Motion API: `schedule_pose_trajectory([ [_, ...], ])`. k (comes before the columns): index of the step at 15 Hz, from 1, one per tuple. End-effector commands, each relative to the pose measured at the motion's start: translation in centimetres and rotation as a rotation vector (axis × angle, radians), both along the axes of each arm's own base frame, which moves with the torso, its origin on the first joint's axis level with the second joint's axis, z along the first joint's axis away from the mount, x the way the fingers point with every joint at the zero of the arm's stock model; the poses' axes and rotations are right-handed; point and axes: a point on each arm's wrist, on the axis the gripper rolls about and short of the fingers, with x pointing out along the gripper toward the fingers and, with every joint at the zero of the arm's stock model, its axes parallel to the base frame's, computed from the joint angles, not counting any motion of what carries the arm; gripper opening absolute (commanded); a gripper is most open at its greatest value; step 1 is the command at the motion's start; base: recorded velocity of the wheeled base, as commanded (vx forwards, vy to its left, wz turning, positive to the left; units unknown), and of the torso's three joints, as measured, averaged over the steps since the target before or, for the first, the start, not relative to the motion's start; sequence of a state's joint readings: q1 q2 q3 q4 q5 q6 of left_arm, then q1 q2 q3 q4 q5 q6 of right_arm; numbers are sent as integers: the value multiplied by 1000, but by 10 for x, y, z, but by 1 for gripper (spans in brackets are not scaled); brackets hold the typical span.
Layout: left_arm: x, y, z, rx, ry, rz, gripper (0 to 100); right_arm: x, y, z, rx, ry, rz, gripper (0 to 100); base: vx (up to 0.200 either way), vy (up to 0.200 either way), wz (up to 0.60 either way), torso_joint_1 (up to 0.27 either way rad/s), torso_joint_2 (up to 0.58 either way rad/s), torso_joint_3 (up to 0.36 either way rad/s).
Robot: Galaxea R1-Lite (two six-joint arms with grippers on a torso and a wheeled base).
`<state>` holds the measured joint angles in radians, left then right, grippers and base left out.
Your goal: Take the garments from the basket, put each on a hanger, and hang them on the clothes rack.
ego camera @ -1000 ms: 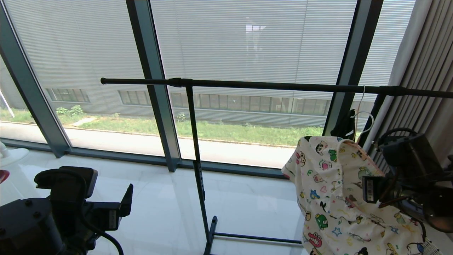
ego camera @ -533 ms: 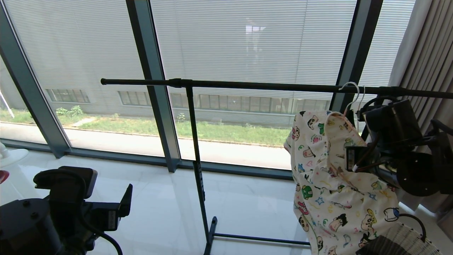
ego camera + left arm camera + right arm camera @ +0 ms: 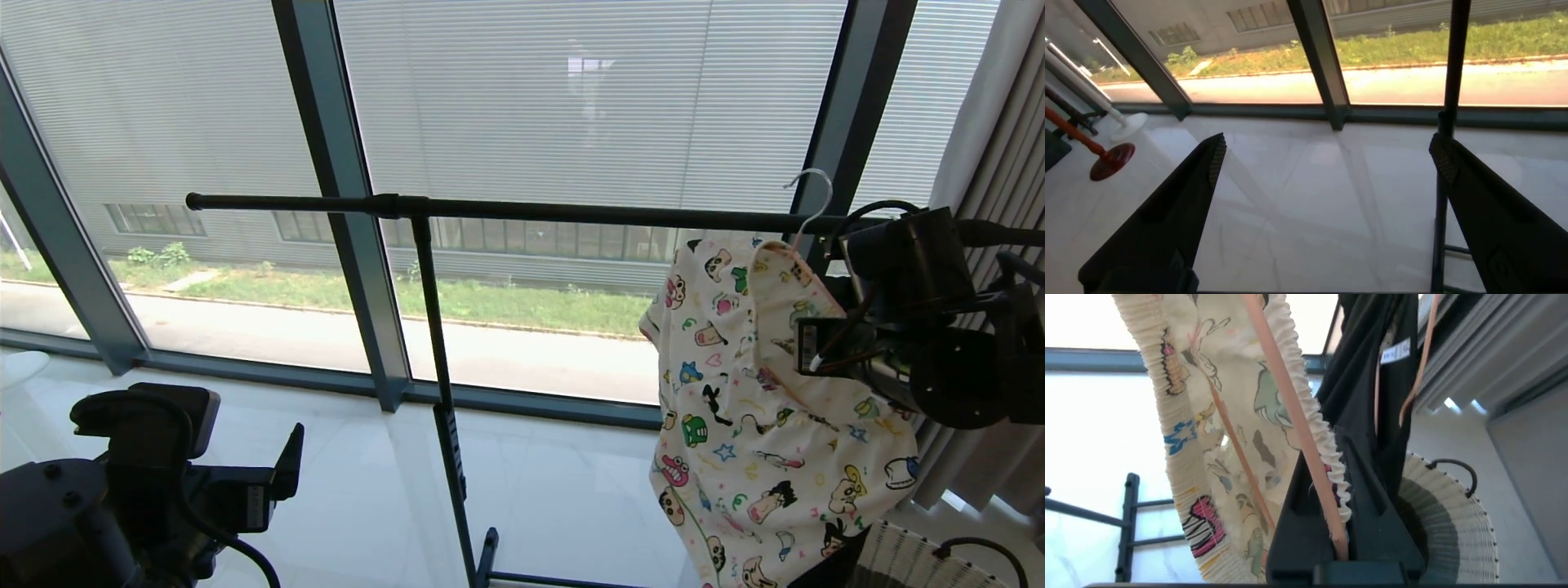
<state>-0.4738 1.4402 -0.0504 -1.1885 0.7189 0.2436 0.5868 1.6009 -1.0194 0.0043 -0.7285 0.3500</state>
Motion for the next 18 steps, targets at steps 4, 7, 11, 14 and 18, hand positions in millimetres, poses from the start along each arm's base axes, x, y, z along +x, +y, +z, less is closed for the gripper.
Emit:
schedule_pose_trajectory([
  [4,0,0,0,2,0,-1,100,22,-11,-20,-53,65,-65,0,200,0,0,1,5,4],
  [7,0,0,0,2,0,-1,100,30,-8,-33,-76,101,-68,0,0,0,0,0,0,0],
  [11,0,0,0,2,1,-1,100,39,-4,-44,-85,116,-68,0,0,0,0,0,0,0],
  [14,-1,0,-2,4,8,-3,100,38,-4,-46,-89,123,-70,0,0,0,0,0,0,0],
  [18,-1,0,-2,4,8,-3,100,37,-4,-45,-78,117,-73,0,0,0,0,0,0,0],
])
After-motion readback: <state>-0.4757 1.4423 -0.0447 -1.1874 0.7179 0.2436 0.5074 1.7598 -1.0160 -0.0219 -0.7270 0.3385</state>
